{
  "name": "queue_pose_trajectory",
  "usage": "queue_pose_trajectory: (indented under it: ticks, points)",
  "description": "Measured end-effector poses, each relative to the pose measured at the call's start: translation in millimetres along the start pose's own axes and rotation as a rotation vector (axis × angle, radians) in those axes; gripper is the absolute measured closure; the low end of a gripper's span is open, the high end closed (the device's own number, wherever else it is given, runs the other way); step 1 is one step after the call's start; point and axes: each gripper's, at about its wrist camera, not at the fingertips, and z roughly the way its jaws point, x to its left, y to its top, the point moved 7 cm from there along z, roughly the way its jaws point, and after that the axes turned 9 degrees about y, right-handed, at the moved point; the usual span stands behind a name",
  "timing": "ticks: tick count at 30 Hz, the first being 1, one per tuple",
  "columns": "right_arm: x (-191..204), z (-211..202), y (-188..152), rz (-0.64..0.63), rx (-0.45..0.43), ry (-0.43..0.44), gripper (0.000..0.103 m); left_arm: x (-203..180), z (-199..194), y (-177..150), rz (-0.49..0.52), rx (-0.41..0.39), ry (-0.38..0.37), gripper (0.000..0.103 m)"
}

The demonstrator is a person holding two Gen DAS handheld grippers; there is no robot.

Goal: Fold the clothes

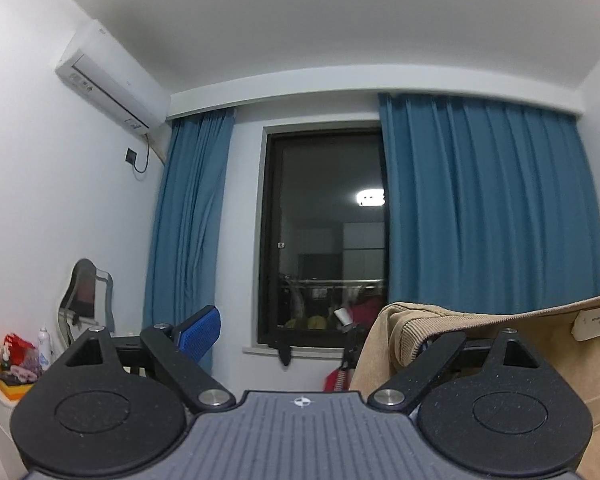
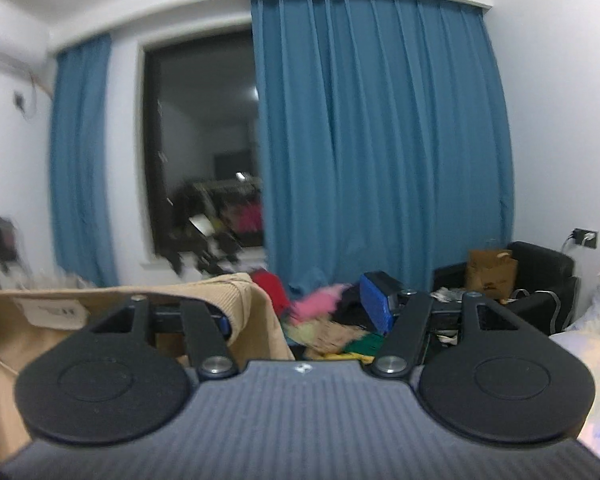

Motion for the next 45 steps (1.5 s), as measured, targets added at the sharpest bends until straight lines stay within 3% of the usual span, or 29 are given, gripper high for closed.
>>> queue_pose_trajectory:
  ticks: [3,8,13,18,23,26,28,32,37,42,45]
  points:
    - [-7.0,69.0,-30.2,-0.023,0.05,-0.041,0.039,-28.8,59.7,-58.3,0.023,0.07,0.014,0.011]
    - [-23.5,197.6,-113.6,-0.018,0.183,-0.079,0.039,-77.1,157.6,-194.1,0.106,0.216,0.013,0.011]
    - [-49.6,307.2,-229.2,0.013,0.339,-0.093,0.039,-119.0,231.3,-345.2,0.139,0.409,-0.017,0.011]
    - [-74.1,375.1,-328.0,0.052,0.46,-0.108,0.039,-145.2,264.2,-464.4,0.191,0.546,-0.03,0.011]
    - [-82.4,414.9,-398.4,0.004,0.632,-0.083,0.039,-164.8,280.0,-530.9,0.295,0.677,-0.071,0.014]
    - [-68.3,425.6,-412.7,-0.103,0.727,-0.023,0.04,-174.2,278.0,-551.8,0.405,0.794,-0.098,0.02]
    - [-51.6,425.2,-412.7,-0.185,0.773,0.029,0.04,-181.8,276.4,-546.1,0.477,0.816,-0.126,0.02]
    - [-24.5,415.9,-396.8,-0.169,0.829,0.145,0.039,-192.5,266.8,-530.5,0.552,0.867,-0.202,0.015]
    - [-11.5,388.1,-361.5,-0.038,0.737,0.217,0.039,-177.6,233.2,-482.9,0.395,0.832,-0.249,0.015]
    - [-6.9,328.9,-338.6,0.015,0.604,0.199,0.039,-141.3,187.4,-433.3,0.153,0.796,-0.224,0.015]
    - [-6.2,290.6,-328.3,0.028,0.535,0.186,0.039,-125.3,161.9,-408.0,0.173,0.751,-0.19,0.015]
